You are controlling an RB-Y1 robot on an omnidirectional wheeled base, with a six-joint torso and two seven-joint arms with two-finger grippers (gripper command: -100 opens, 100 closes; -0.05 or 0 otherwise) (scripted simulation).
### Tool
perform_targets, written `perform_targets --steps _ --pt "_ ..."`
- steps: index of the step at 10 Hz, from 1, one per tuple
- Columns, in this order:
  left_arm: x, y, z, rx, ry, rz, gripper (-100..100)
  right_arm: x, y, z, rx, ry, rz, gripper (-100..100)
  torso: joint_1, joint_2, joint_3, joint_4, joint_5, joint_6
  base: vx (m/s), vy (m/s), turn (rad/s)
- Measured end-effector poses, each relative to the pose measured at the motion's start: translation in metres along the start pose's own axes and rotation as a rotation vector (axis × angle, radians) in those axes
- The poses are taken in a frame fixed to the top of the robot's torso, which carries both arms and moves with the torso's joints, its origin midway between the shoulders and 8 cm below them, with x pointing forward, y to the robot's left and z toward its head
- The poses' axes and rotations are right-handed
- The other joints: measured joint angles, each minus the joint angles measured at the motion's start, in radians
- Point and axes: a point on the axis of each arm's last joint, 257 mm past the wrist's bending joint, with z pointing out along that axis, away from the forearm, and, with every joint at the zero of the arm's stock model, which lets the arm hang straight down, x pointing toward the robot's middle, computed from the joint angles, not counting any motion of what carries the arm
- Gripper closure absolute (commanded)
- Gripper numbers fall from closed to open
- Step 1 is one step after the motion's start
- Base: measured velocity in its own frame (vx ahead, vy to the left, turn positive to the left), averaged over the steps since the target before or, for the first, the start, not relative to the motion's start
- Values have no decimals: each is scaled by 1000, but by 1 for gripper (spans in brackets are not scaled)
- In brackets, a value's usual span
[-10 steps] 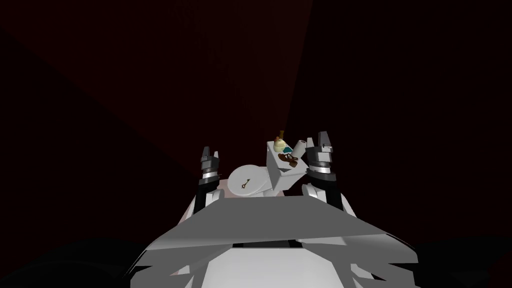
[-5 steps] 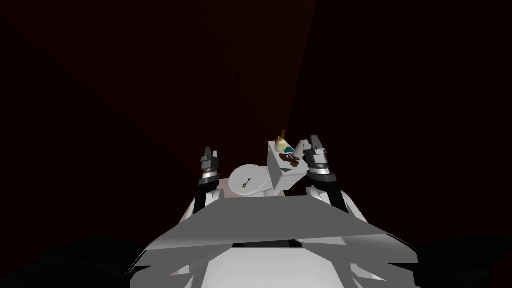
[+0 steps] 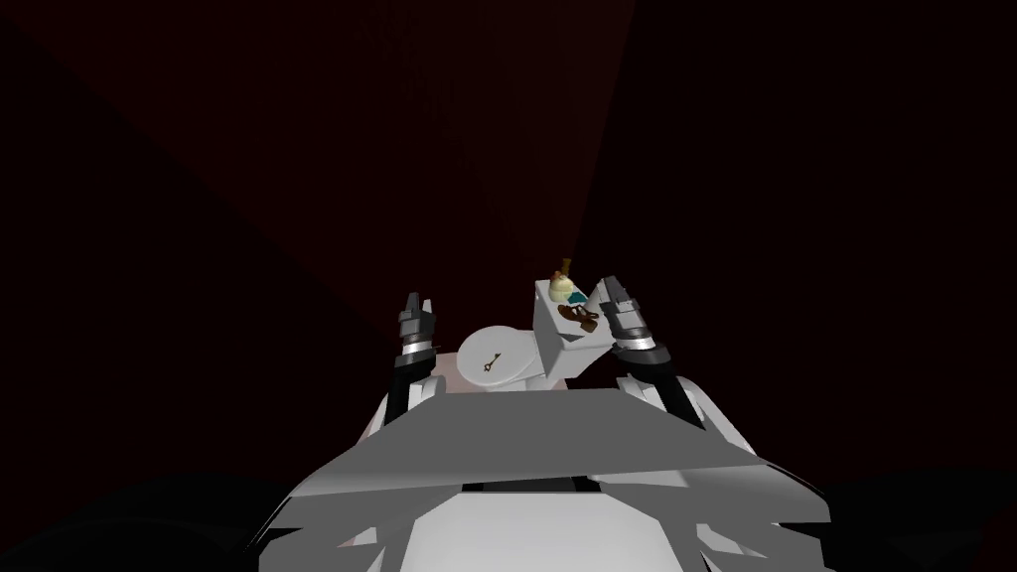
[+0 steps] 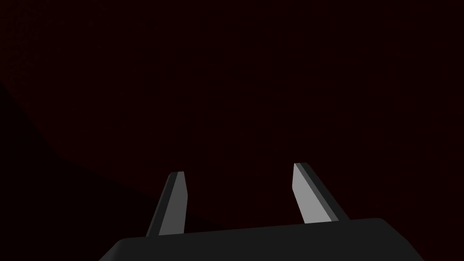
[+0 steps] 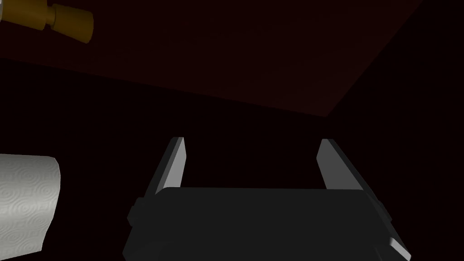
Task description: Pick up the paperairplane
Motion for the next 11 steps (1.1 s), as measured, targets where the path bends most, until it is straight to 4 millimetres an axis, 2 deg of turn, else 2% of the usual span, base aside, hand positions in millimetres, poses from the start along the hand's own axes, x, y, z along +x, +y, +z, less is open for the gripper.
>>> perform_targets --steps 5,11 --pt "0 0 0 0 0 0 0 20 -17 -15 17 158 -96 -100 0 0 0 0 0 0 -11 17 49" --pt "0 0 0 0 0 0 0 41 -40 -41 36 368 -219 -100 0 0 0 0 0 0 -12 21 62"
